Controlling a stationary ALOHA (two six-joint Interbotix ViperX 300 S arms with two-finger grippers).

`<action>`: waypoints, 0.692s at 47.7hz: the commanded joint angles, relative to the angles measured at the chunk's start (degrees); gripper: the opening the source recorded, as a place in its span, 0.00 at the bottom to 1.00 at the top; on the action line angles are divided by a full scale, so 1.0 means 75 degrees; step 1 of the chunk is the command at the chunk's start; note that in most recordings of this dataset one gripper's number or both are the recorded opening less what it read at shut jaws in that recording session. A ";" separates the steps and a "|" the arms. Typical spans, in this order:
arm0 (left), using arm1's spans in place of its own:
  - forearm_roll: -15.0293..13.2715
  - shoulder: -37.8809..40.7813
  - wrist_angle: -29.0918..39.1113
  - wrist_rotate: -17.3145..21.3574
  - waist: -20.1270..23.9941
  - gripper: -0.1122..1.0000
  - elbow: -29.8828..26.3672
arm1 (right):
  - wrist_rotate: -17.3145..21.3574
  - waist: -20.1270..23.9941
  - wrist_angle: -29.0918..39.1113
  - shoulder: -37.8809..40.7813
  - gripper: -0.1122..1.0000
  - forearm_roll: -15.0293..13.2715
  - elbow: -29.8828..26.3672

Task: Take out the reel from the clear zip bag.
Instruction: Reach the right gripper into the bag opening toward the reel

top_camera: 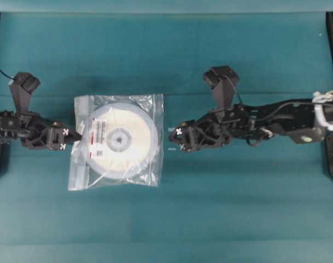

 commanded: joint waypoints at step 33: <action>0.0012 -0.0012 0.0023 0.0035 0.0000 0.13 -0.0117 | 0.0070 -0.0082 0.0047 0.0820 0.83 0.0023 -0.0820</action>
